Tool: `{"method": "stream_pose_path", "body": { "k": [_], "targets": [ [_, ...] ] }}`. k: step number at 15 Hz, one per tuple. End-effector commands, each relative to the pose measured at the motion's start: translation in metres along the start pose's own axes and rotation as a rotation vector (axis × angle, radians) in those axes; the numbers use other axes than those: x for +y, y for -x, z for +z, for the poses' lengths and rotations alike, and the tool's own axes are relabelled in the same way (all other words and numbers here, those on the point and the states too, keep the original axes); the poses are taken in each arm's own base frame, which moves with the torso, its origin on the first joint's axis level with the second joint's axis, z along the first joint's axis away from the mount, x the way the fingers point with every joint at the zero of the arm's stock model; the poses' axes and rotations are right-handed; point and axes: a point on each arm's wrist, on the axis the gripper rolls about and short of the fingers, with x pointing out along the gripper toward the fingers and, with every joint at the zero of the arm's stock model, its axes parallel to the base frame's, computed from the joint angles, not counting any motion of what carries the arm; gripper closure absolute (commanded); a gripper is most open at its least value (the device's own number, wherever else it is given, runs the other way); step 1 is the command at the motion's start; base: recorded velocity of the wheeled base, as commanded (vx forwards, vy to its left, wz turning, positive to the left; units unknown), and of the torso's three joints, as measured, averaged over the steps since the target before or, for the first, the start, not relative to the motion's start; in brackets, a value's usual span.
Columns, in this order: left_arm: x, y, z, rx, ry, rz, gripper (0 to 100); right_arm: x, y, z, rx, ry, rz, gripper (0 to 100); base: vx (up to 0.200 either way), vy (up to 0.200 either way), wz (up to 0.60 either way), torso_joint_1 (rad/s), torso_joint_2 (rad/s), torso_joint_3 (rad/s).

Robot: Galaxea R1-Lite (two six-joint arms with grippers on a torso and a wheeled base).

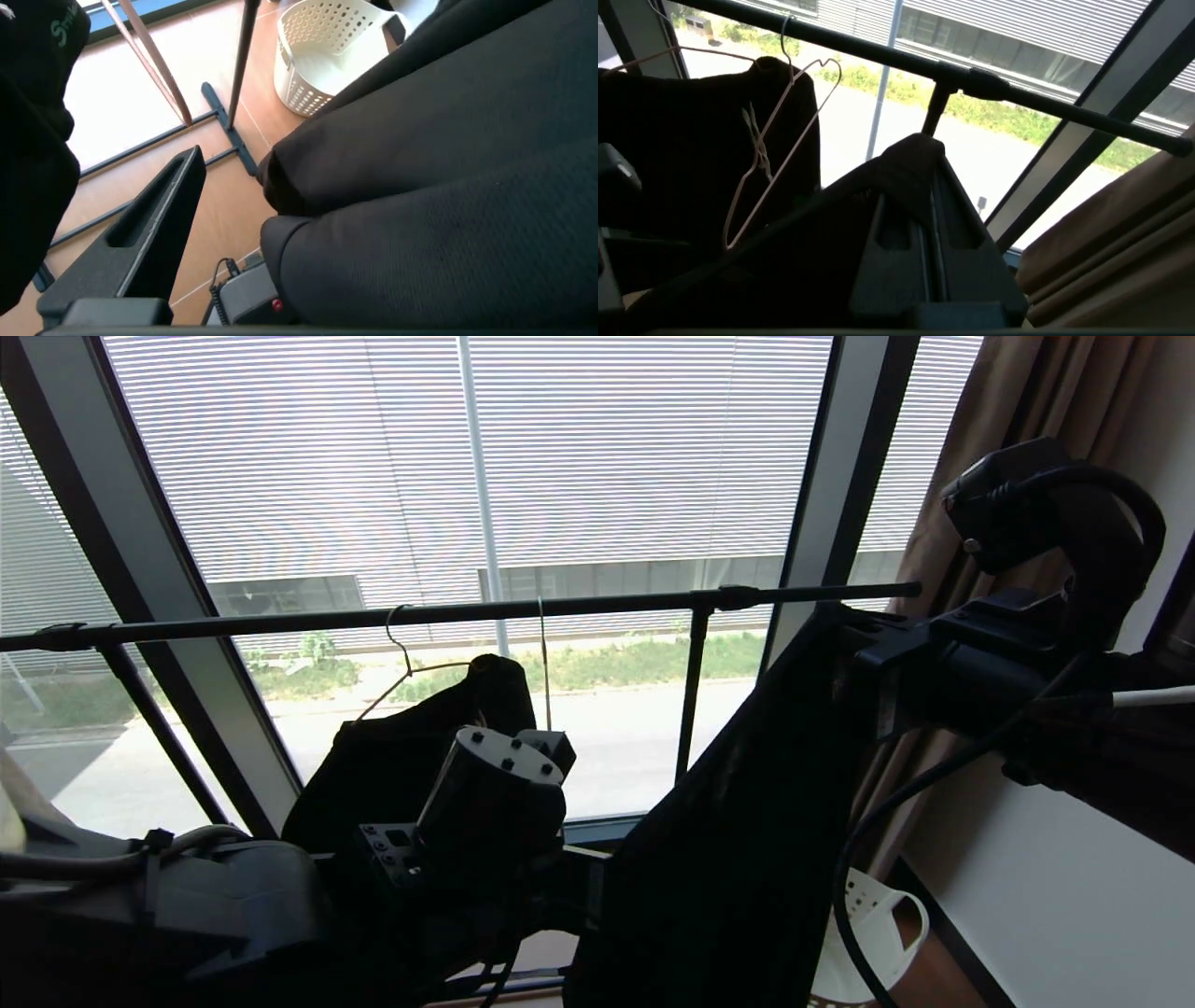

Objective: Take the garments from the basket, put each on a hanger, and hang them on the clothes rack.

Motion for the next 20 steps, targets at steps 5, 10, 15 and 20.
{"method": "stream_pose_path", "body": {
  "k": [5, 10, 15, 20],
  "targets": [
    [-0.007, 0.040, -0.001, -0.057, -0.014, -0.061, 0, -0.007, -0.008, -0.001, 0.012, 0.002, -0.041, 100, 0.000, 0.000, 0.00, 0.000, 0.00, 0.000],
    [-0.005, 0.053, 0.005, -0.096, -0.023, -0.072, 100, -0.012, -0.018, -0.011, 0.061, 0.026, -0.077, 100, 0.000, 0.000, 0.00, 0.000, 0.00, 0.000],
    [0.012, 0.052, 0.019, -0.138, 0.005, -0.017, 100, -0.009, -0.031, -0.026, 0.127, 0.176, -0.068, 100, 0.000, 0.000, 0.00, 0.000, 0.00, 0.000],
    [0.023, 0.051, 0.031, -0.134, -0.051, 0.033, 100, 0.014, -0.034, -0.016, 0.299, 0.368, 0.039, 100, 0.000, 0.000, 0.00, 0.000, 0.00, 0.000]
  ]
}}
